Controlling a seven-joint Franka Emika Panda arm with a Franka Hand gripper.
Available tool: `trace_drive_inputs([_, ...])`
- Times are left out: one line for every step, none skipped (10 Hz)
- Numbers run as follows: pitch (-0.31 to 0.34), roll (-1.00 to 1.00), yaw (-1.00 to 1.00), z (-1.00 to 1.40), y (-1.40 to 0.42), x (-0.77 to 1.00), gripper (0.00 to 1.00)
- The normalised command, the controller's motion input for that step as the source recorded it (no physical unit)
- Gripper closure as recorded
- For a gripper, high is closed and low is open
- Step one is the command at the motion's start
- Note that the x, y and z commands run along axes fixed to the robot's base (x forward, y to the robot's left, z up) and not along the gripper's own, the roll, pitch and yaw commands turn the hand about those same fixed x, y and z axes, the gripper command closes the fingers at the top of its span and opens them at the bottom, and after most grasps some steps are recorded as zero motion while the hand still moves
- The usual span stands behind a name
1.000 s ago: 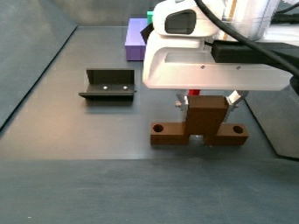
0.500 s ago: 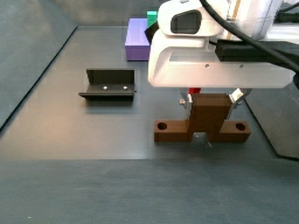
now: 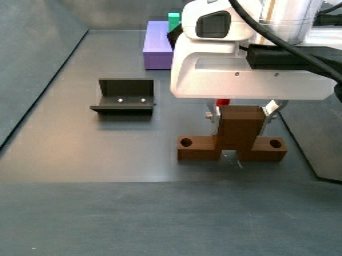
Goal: Pick up the brown object. Move up. Move to above the board. Insert the brown object.
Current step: Move up, then move to above the board.
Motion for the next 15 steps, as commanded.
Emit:
trace_drive_inputs([0.0,0.0,0.0,0.83,0.0,0.0,1.0])
trace_drive_inputs([0.026,-0.01,0.03,0.81,-0.02,-0.03,1.0])
trace_drive_inputs([0.065,0.01,0.02,0.63,-0.02,-0.07,1.0])
trace_drive_inputs([0.059,0.08,0.02,0.35,-0.02,-0.04,1.0])
trace_drive_inputs([0.0,0.0,0.0,1.4,0.0,0.0,1.0])
trace_drive_inputs([0.025,-0.05,0.0,1.4,0.0,-0.03,1.0])
trace_drive_inputs([0.037,-0.03,0.0,1.4,0.0,-0.05,1.0])
trace_drive_inputs([0.025,0.01,0.0,1.4,0.0,-0.03,1.0])
trace_drive_inputs([0.042,0.0,0.0,1.4,0.01,0.03,1.0])
trace_drive_inputs([0.086,0.0,0.0,0.83,0.01,0.04,1.0])
trace_drive_inputs([0.076,0.01,0.01,0.45,-0.01,0.04,1.0])
trace_drive_inputs([0.053,0.01,0.01,0.24,0.0,0.04,1.0])
trace_drive_inputs([0.045,0.0,0.0,0.18,0.01,0.02,1.0])
trace_drive_inputs([0.289,-0.08,0.08,0.14,-1.4,0.21,1.0])
trace_drive_inputs([0.266,-0.02,0.08,0.13,-1.4,0.22,1.0])
